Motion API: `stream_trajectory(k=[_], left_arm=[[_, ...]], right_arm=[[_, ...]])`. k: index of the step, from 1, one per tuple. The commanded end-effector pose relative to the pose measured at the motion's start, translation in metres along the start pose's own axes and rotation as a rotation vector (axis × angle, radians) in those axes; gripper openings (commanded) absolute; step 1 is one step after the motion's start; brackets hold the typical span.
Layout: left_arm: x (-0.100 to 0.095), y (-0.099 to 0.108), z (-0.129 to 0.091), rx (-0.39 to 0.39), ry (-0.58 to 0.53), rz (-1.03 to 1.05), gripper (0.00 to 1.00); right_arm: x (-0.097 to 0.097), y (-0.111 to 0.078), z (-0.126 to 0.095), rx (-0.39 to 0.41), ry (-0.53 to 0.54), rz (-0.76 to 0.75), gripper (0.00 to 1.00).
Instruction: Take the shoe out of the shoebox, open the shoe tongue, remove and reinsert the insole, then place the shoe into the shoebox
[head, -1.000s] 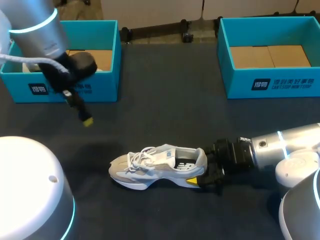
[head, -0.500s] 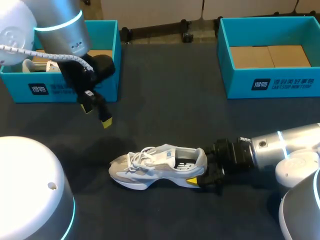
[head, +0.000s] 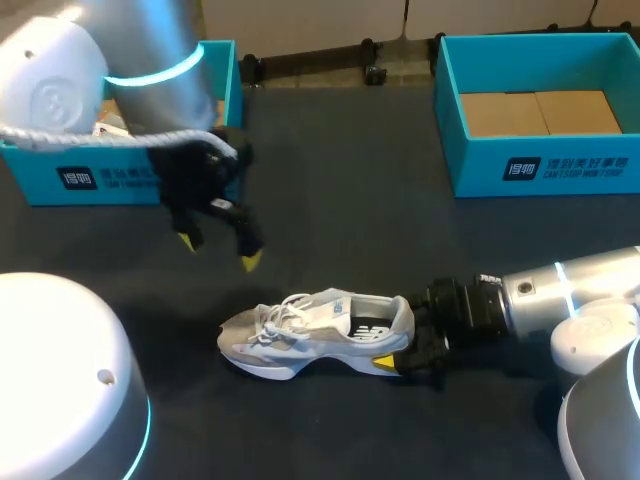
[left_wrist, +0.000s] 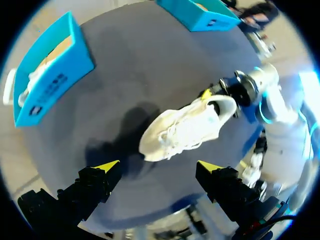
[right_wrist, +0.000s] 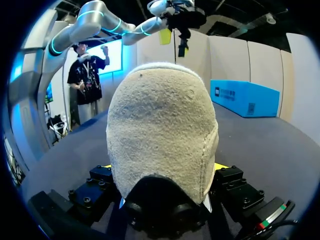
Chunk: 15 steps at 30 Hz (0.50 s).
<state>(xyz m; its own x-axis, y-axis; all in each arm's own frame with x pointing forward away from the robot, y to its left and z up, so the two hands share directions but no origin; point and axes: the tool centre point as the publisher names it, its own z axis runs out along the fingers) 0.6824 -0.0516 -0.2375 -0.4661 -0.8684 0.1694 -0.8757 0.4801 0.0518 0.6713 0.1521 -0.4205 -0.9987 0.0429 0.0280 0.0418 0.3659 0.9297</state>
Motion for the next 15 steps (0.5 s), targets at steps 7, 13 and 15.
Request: stream_trajectory(k=[7, 13, 15], left_arm=[[0.06, -0.045, 0.034, -0.123, 0.0, -0.344, 1.0], [0.06, -0.045, 0.034, -0.123, 0.0, -0.344, 1.0], [0.06, -0.045, 0.034, -0.123, 0.0, -0.344, 1.0]], right_arm=[[0.001, 0.0, 0.0, 0.002, -0.001, 0.0, 0.0], [0.001, 0.0, 0.0, 0.002, -0.001, 0.0, 0.0], [0.001, 0.0, 0.0, 0.002, -0.001, 0.0, 0.0]])
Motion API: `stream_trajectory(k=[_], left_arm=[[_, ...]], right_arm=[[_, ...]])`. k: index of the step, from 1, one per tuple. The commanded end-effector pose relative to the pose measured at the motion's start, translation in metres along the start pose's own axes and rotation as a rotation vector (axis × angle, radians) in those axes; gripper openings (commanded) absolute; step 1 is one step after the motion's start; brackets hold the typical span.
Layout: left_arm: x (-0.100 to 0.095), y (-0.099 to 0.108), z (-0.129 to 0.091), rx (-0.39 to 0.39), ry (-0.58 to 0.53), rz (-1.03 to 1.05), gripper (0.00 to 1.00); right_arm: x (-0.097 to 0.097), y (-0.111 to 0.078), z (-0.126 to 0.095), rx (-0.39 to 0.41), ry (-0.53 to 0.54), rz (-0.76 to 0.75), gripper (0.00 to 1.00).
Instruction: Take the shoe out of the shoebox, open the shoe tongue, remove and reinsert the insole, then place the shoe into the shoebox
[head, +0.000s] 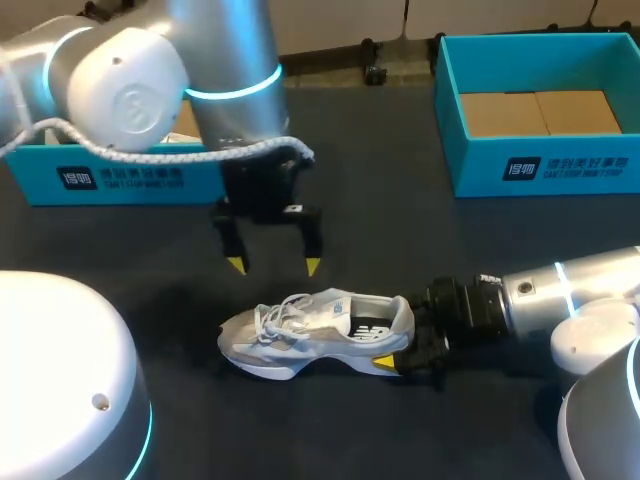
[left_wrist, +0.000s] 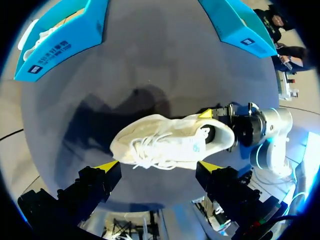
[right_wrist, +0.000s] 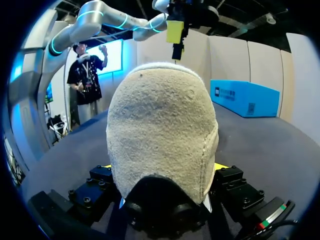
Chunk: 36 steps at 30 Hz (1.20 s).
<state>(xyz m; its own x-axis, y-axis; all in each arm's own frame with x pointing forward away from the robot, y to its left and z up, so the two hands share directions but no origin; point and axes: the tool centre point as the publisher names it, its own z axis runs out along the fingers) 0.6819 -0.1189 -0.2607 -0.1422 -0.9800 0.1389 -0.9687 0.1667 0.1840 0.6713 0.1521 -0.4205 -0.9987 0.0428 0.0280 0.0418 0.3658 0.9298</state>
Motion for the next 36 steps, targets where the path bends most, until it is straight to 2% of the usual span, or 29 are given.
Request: stream_trajectory(k=[1, 6, 8, 12, 27, 36], left_arm=[[0.009, -0.009, 0.002, -0.041, -0.018, 0.0, 1.0], [0.009, -0.007, 0.006, -0.046, -0.045, -0.041, 1.0], [0.014, -0.004, 0.011, -0.082, -0.06, -0.066, 1.0], [0.026, -0.002, 0.02, -0.084, -0.107, -0.117, 1.0], [0.065, -0.01, 0.049, 0.025, -0.234, -0.183, 1.0], [0.075, -0.011, 0.07, -0.008, -0.308, -0.196, 1.0]], right_arm=[[0.001, 0.0, 0.0, 0.002, -0.002, 0.0, 0.0], [0.001, 0.0, 0.0, 0.002, -0.002, 0.0, 0.0], [0.001, 0.0, 0.0, 0.002, -0.002, 0.0, 0.0], [0.001, 0.0, 0.0, 0.002, -0.002, 0.0, 0.0], [0.001, 0.0, 0.0, 0.002, -0.002, 0.0, 0.0], [0.001, 0.0, 0.0, 0.002, -0.002, 0.0, 0.0]])
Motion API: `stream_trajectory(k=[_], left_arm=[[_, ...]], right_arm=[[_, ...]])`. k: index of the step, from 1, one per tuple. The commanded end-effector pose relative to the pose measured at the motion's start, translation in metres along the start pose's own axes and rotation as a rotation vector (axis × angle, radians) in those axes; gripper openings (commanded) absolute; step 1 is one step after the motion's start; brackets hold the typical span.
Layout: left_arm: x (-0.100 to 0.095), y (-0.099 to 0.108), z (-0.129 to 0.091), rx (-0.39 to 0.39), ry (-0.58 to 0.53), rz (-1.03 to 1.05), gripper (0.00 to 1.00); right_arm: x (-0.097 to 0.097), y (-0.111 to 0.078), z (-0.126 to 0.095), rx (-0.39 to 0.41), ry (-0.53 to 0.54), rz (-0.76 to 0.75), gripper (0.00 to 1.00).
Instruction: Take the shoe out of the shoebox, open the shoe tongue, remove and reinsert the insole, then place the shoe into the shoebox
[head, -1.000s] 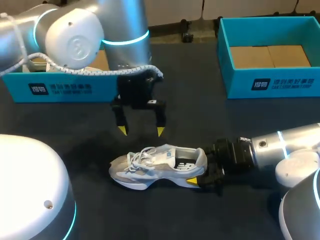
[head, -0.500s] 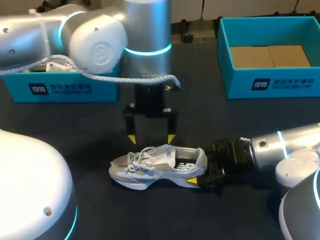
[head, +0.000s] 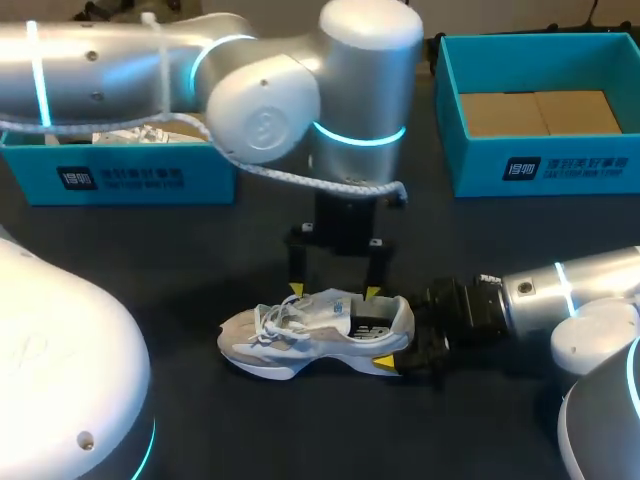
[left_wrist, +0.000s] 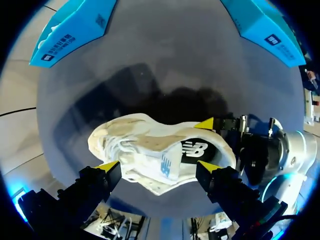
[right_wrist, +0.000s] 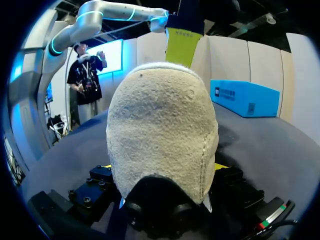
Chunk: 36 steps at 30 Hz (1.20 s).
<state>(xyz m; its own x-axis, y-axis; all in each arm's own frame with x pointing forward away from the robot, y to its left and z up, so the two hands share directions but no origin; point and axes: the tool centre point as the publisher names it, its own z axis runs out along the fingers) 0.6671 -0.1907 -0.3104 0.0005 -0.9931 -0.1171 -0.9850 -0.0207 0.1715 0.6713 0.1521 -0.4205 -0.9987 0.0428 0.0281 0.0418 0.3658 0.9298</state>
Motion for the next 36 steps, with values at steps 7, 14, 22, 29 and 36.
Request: stream_trajectory(k=[7, 14, 22, 29, 36], left_arm=[[0.01, 0.004, 0.021, -0.012, -0.162, -0.018, 1.0], [0.003, 0.009, 0.029, -0.015, -0.235, -0.029, 1.0], [-0.003, 0.006, 0.034, -0.018, -0.278, -0.05, 0.85], [-0.011, 0.009, 0.035, 0.002, -0.339, -0.046, 0.85], [-0.019, 0.012, 0.025, 0.01, -0.32, -0.045, 0.74]], right_arm=[[0.001, 0.0, 0.0, 0.002, -0.002, 0.0, 0.0], [0.001, 0.0, 0.0, 0.002, -0.002, 0.0, 0.0], [0.001, 0.0, 0.0, 0.002, -0.002, 0.0, 0.0], [0.001, 0.0, 0.0, 0.002, -0.002, 0.0, 0.0], [0.001, 0.0, 0.0, 0.002, -0.002, 0.0, 0.0]])
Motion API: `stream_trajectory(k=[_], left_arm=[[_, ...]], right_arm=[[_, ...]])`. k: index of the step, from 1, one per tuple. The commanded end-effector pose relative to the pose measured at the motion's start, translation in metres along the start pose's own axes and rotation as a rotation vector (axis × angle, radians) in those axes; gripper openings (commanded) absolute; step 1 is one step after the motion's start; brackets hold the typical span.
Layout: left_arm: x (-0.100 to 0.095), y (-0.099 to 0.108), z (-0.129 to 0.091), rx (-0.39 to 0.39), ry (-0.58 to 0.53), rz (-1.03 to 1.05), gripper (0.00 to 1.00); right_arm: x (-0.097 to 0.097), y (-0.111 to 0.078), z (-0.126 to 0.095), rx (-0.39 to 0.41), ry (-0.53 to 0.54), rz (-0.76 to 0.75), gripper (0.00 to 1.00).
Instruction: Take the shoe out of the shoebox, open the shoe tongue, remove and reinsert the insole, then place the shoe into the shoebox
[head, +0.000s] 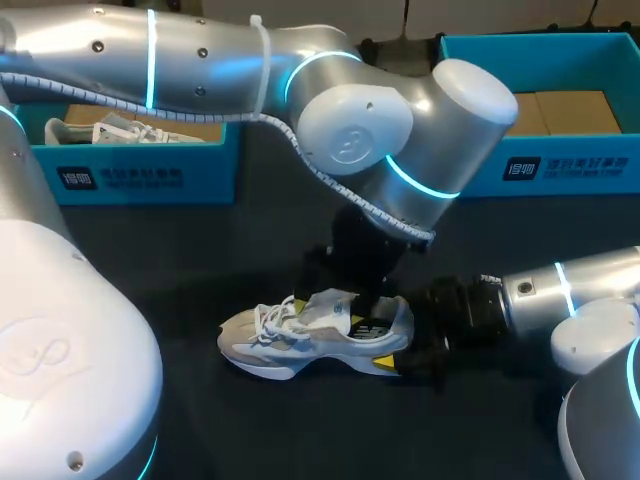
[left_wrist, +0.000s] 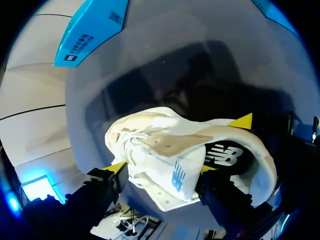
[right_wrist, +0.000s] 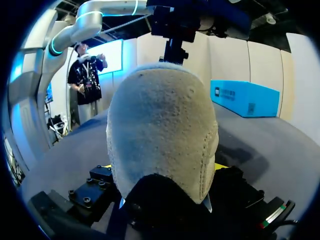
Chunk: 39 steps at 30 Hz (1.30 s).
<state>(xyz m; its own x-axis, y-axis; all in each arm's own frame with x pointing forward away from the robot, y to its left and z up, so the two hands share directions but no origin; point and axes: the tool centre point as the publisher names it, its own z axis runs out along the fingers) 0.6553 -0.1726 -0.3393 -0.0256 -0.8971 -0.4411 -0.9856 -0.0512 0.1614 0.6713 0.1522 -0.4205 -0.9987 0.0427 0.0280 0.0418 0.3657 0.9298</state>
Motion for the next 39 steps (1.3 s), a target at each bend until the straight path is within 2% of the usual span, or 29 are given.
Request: stream_trajectory(k=[1, 5, 8, 16, 18, 21, 27, 34, 39], left_arm=[[-0.008, 0.005, -0.007, 0.008, 0.021, -0.014, 0.67], [-0.014, 0.007, -0.01, 0.018, 0.033, -0.013, 0.59], [-0.016, 0.008, -0.009, 0.023, 0.037, -0.013, 0.45], [-0.027, 0.012, -0.012, 0.029, 0.104, 0.016, 0.36], [-0.029, 0.012, -0.012, 0.028, 0.112, 0.015, 0.27], [-0.034, 0.012, -0.011, 0.028, 0.131, 0.015, 0.0], [-0.048, 0.014, -0.009, 0.041, 0.221, 0.011, 0.0], [-0.083, 0.013, 0.004, 0.014, 0.517, 0.026, 0.0], [-0.102, 0.01, 0.014, 0.034, 0.669, 0.017, 0.0]], right_arm=[[0.001, 0.0, 0.0, 0.002, -0.002, 0.0, 0.0], [0.001, 0.0, 0.0, 0.002, -0.002, 0.0, 0.0], [0.001, 0.0, 0.0, 0.002, -0.002, 0.0, 0.0], [0.001, 0.0, 0.0, 0.002, -0.002, 0.0, 0.0], [0.001, 0.0, 0.0, 0.002, -0.002, 0.0, 0.0], [0.001, 0.0, 0.0, 0.002, -0.002, 0.0, 0.0], [0.001, 0.0, 0.0, 0.002, -0.002, 0.0, 0.0], [0.001, 0.0, 0.0, 0.002, -0.002, 0.0, 0.0], [0.001, 0.0, 0.0, 0.002, -0.002, 0.0, 0.0]])
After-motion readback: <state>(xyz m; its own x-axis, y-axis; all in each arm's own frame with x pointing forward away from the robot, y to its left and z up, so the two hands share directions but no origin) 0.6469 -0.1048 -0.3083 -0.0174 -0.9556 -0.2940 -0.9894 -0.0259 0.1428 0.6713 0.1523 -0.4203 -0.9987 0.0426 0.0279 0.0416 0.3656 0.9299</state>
